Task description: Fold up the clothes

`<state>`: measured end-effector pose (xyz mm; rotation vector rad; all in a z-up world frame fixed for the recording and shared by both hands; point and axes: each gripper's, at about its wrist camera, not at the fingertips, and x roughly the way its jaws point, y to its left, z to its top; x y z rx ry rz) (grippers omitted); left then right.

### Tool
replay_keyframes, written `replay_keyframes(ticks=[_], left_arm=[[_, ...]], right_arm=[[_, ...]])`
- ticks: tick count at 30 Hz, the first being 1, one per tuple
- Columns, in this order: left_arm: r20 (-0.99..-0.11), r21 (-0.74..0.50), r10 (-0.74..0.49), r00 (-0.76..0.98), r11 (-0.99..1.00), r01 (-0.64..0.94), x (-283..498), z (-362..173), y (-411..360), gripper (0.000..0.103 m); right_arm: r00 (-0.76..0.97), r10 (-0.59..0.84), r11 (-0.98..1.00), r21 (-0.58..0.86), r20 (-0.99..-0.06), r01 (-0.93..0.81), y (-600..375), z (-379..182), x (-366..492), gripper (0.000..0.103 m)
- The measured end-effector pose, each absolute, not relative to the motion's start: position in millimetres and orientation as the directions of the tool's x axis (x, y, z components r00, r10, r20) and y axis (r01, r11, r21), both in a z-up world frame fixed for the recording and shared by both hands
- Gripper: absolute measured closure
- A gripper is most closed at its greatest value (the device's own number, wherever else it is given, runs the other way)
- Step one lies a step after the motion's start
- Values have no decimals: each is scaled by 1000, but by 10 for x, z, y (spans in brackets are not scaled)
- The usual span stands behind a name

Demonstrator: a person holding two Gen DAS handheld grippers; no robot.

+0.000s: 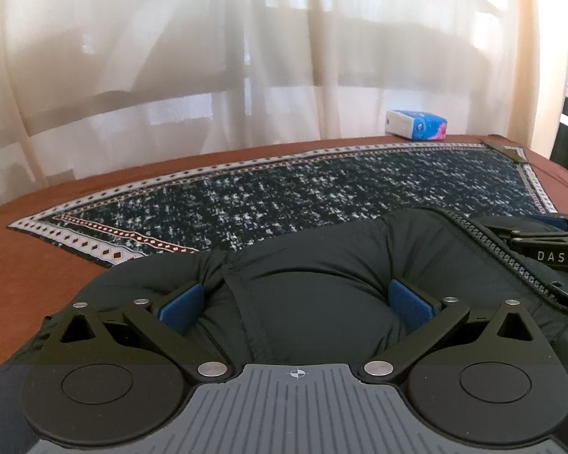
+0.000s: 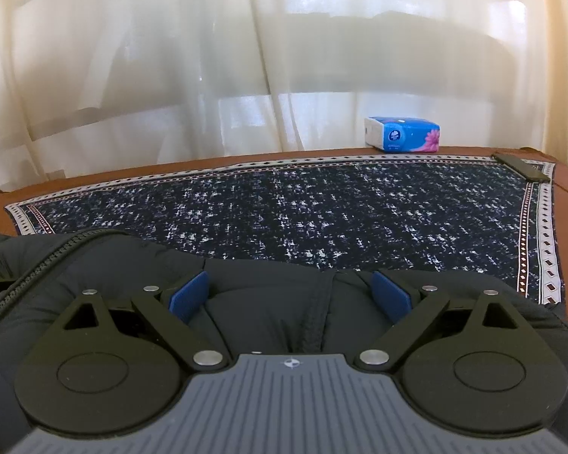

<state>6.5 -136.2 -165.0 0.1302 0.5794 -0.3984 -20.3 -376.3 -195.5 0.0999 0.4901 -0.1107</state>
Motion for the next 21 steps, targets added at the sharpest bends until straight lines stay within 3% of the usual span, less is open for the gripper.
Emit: replay_keyframes(ticks=[17, 21], left_arm=[[-504, 30, -319, 803, 922, 385, 50, -1832, -1405, 1], [-538, 47, -302, 787, 921, 386, 78, -1790, -1444, 1]], right_arm=[[873, -96, 988, 58, -477, 141, -3753, -2076, -128, 9], [868, -100, 989, 51, -487, 142, -3742, -2063, -117, 9]])
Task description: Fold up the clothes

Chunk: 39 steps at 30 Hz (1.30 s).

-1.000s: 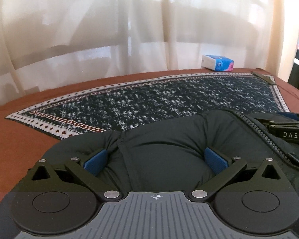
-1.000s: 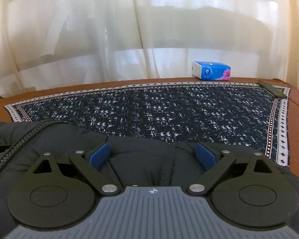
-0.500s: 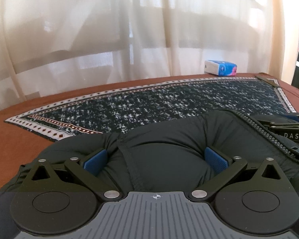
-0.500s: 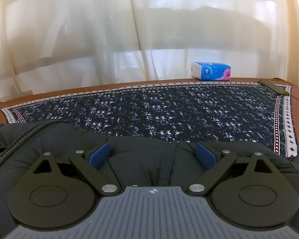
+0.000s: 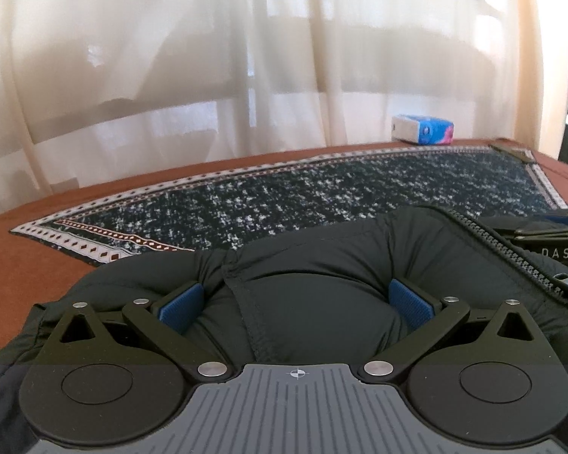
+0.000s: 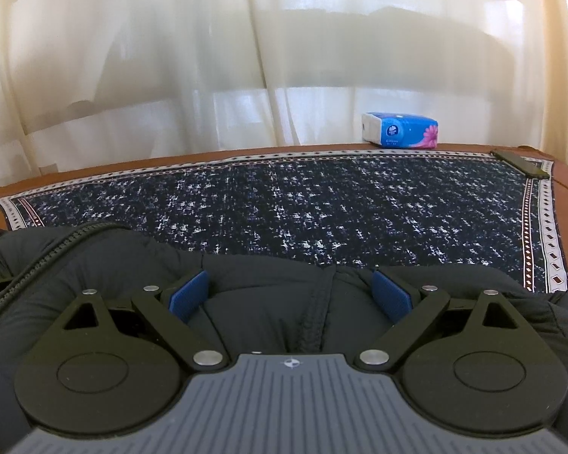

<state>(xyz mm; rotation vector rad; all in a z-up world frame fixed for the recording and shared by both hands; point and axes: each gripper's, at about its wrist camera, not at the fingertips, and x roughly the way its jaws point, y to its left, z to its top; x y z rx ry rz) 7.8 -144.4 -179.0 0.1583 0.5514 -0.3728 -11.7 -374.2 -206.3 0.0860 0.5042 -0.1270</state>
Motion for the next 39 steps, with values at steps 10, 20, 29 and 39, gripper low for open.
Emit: replay_keyframes(ticks=[10, 20, 29, 39], left_arm=[[-640, -88, -360, 679, 912, 401, -7, -948, -1214, 0], [-669, -59, -493, 556, 781, 622, -413, -812, -1878, 0], [-718, 38, -392, 575, 803, 594, -537, -870, -2406, 0], [-730, 96, -286, 621, 857, 507, -696, -1415, -2399, 1]], right_arm=[[859, 36, 985, 164, -511, 56, -3888, -1198, -346, 7], [757, 65, 932, 311, -650, 187, -4875, -1172, -1102, 3], [688, 316, 820, 552, -654, 148, -5603, -1732, -1138, 2], [634, 527, 647, 751, -566, 133, -5846, -2135, -1167, 1]])
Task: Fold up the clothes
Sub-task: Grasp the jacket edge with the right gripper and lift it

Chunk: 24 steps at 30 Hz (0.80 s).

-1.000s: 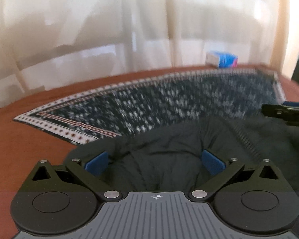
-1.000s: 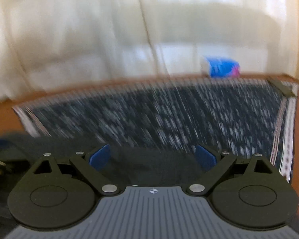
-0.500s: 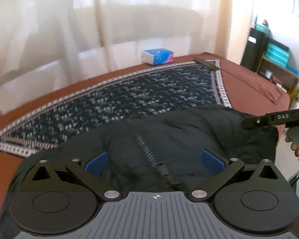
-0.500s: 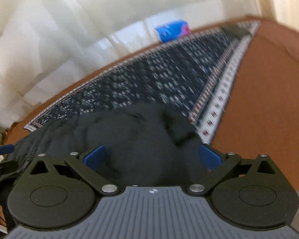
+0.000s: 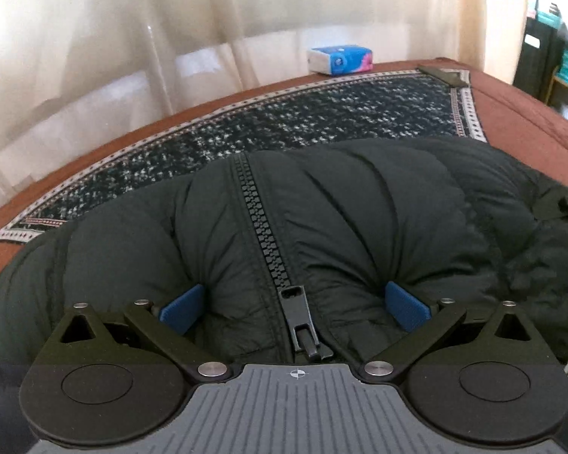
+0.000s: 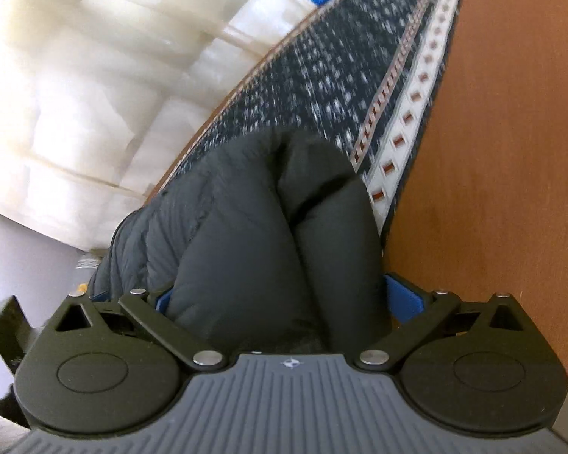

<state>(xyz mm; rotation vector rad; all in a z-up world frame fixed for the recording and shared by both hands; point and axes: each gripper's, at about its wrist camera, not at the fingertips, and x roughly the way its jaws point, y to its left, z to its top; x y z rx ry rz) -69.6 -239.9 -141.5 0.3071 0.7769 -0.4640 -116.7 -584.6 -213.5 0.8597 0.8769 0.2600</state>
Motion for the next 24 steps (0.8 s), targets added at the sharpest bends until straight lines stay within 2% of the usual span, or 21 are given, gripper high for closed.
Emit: replay_keyframes(ticks=[2, 4, 6, 7, 8, 9, 11, 19, 21, 23, 24], left_arm=[[-725, 101, -278, 630, 862, 497, -697, -1448, -2413, 1], [-723, 104, -271, 636, 867, 487, -707, -1454, -2419, 1], [-719, 100, -272, 640, 871, 482, -688, -1440, -2419, 1], [-718, 94, -272, 641, 874, 477, -667, -1435, -2413, 1], [-716, 88, -272, 643, 879, 469, -663, -1428, -2412, 1], [-713, 82, -269, 647, 885, 458, -661, -1419, -2412, 1], [-707, 63, -263, 656, 901, 429, -655, -1386, -2415, 1], [-666, -96, -318, 675, 934, 345, -484, -1161, -2550, 1], [-671, -84, -326, 666, 926, 369, -406, -1190, -2706, 1], [-692, -43, -307, 653, 921, 388, -344, -1296, -2910, 1], [-696, -17, -294, 655, 919, 394, -328, -1342, -3001, 1]], right_arm=[[629, 557, 601, 786, -542, 145, -5827, -2225, -1169, 0], [622, 571, 592, 794, -535, 140, -5761, -2236, -1128, 4], [615, 596, 561, 816, -517, 141, -5720, -2199, -1090, 29], [617, 597, 560, 817, -512, 136, -5718, -2122, -1079, 35], [619, 599, 559, 818, -508, 131, -5717, -2045, -1068, 48], [622, 600, 561, 819, -503, 121, -5716, -1961, -1058, 57], [637, 601, 589, 806, -482, 54, -5712, -1709, -1029, 63], [684, 614, 692, 685, -393, -228, -5887, -768, -821, 71], [695, 585, 734, 638, -418, -234, -6028, -719, -718, 71], [684, 533, 784, 595, -498, -178, -6198, -863, -595, 70], [673, 502, 811, 567, -544, -146, -6266, -956, -531, 65]])
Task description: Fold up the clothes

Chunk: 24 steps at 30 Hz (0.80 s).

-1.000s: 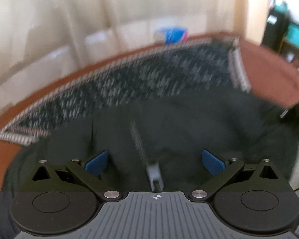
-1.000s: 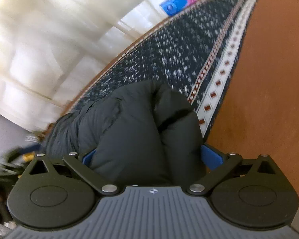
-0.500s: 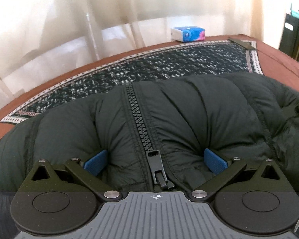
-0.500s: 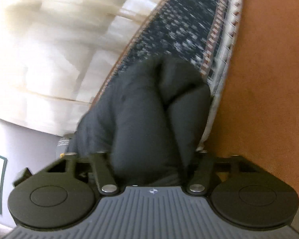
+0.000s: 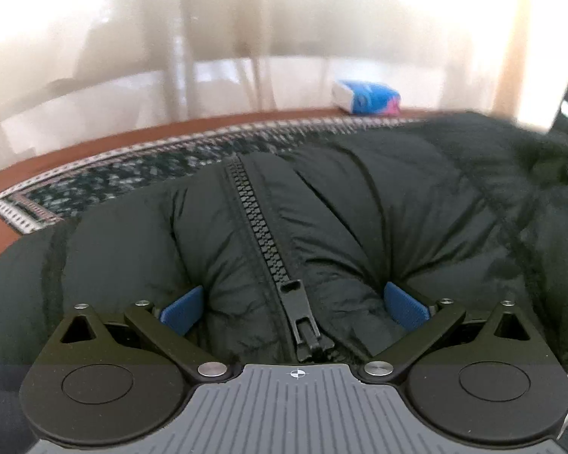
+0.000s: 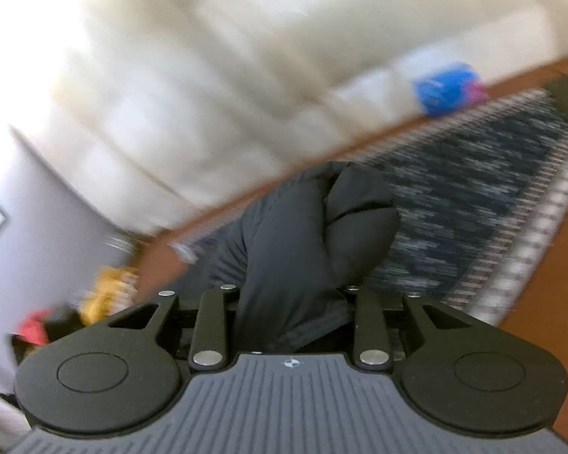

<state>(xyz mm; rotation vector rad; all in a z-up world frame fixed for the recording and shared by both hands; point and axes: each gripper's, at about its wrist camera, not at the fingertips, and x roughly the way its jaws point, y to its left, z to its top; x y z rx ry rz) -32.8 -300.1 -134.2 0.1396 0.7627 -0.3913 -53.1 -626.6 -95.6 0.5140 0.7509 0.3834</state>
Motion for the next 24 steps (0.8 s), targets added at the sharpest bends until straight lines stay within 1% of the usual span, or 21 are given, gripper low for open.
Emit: replay_keyframes(ticks=[1, 2, 3, 4, 5, 6, 9, 11, 13, 15, 17, 20, 24], left_arm=[[-692, 13, -277, 667, 918, 396, -331, -1379, -3082, 1], [-688, 36, -264, 676, 918, 396, -331, -1407, -3142, 1], [-689, 42, -259, 677, 918, 394, -329, -1416, -3162, 1], [-692, 41, -257, 674, 919, 392, -326, -1416, -3160, 1], [-695, 39, -256, 672, 920, 391, -324, -1416, -3158, 1], [-699, 38, -254, 669, 920, 389, -322, -1417, -3156, 1], [-725, 21, -252, 641, 922, 387, -278, -1341, -3110, 1], [-743, 9, -241, 624, 929, 370, -231, -1266, -3066, 0], [-754, -1, -226, 617, 939, 344, -217, -1153, -3014, 0], [-748, 1, -214, 629, 946, 323, -221, -1020, -2952, 0], [-728, 30, -182, 661, 955, 296, -226, -881, -2869, 0], [-703, 81, -118, 701, 966, 244, -199, -713, -2705, 0], [-699, 159, 2, 715, 975, 153, -91, -626, -2396, 0]], right_arm=[[646, 462, 842, 528, -608, -105, -6281, -1114, -465, 63], [610, 437, 862, 500, -661, -76, -6296, -1286, -422, 56], [582, 412, 879, 475, -701, -50, -6308, -1443, -386, 41], [582, 391, 886, 464, -713, -26, -6311, -1553, -374, 33], [584, 371, 891, 454, -722, -4, -6314, -1648, -369, 21], [597, 354, 893, 450, -720, 13, -6317, -1696, -383, 15], [613, 321, 905, 425, -722, 27, -6289, -1655, -394, 13], [643, 280, 933, 359, -712, -9, -6216, -1457, -435, 13], [711, 240, 958, 278, -661, -65, -6158, -1207, -506, 13], [754, 238, 965, 240, -612, -110, -6087, -997, -512, 12], [777, 247, 965, 219, -578, -144, -6024, -849, -487, 12], [784, 268, 962, 205, -561, -183, -5900, -782, -378, 12], [772, 270, 962, 198, -576, -189, -5770, -828, -266, 12]])
